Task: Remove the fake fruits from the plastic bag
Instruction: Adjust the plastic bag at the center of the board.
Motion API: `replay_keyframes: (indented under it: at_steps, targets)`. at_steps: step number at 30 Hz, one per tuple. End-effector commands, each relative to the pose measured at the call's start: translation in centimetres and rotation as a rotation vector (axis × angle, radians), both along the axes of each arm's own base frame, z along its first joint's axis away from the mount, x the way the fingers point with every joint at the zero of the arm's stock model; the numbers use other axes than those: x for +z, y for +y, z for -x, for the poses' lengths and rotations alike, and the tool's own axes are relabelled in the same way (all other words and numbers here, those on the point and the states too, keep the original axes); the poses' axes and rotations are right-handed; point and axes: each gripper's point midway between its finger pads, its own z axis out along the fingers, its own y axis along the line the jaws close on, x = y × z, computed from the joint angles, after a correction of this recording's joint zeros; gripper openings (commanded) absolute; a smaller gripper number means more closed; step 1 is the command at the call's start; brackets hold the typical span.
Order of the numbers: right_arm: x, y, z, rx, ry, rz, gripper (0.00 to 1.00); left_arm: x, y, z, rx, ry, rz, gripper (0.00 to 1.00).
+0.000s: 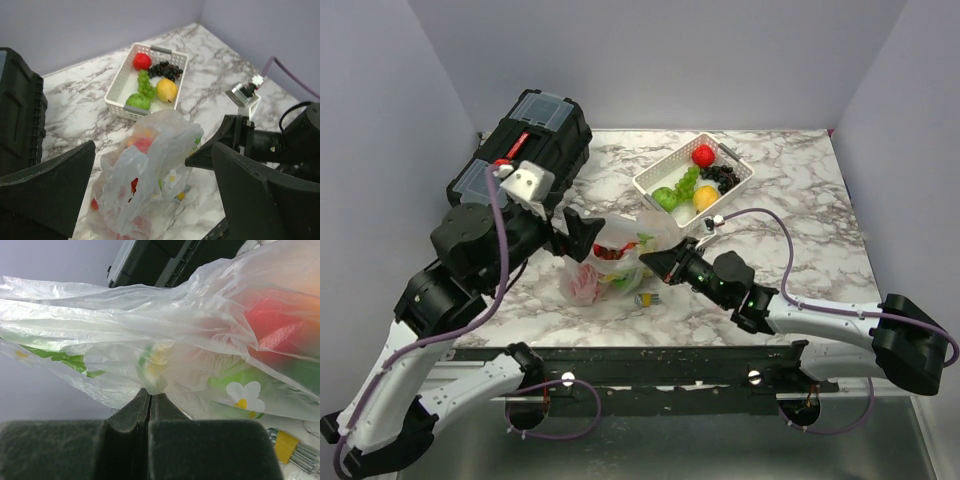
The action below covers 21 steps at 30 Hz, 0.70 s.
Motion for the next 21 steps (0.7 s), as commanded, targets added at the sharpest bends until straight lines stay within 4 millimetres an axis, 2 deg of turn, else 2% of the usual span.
replay_keyframes:
  at_steps: [1,4,6,10,12,14,16,19,21]
  targets:
    - [0.9,0.2,0.3,0.022,-0.046,-0.017,0.01,-2.0,-2.0,1.2,-0.187,0.043,-0.195,0.99]
    - [1.0,0.3,0.4,0.031,-0.052,-0.011,0.01,-4.0,-1.9,-0.4,-0.143,0.087,-0.283,0.99]
    - [0.9,0.5,0.5,0.039,-0.053,-0.006,0.01,-5.0,-2.5,-0.7,-0.194,0.078,-0.359,0.99]
    - [0.8,0.6,0.6,0.052,-0.054,0.003,0.01,-5.0,-3.5,-1.4,-0.202,0.079,-0.383,0.99]
    - [0.8,0.6,0.6,0.054,-0.058,0.005,0.01,-4.4,-3.2,-1.9,-0.154,0.081,-0.375,0.99]
    - [0.8,0.7,0.7,0.061,-0.066,0.020,0.01,-3.0,-2.2,-2.3,-0.074,0.054,-0.325,0.99]
    - [0.3,0.9,0.8,0.078,-0.075,0.064,0.02,-1.3,-1.4,-1.7,-0.046,-0.002,-0.237,0.99]
    - [-0.8,1.2,1.0,0.121,-0.101,0.174,0.17,1.5,0.1,-0.1,-0.012,-0.070,-0.092,0.99]
    - [-1.5,1.2,1.1,0.153,-0.114,0.279,0.34,2.2,1.6,0.4,0.043,-0.088,-0.049,0.99]
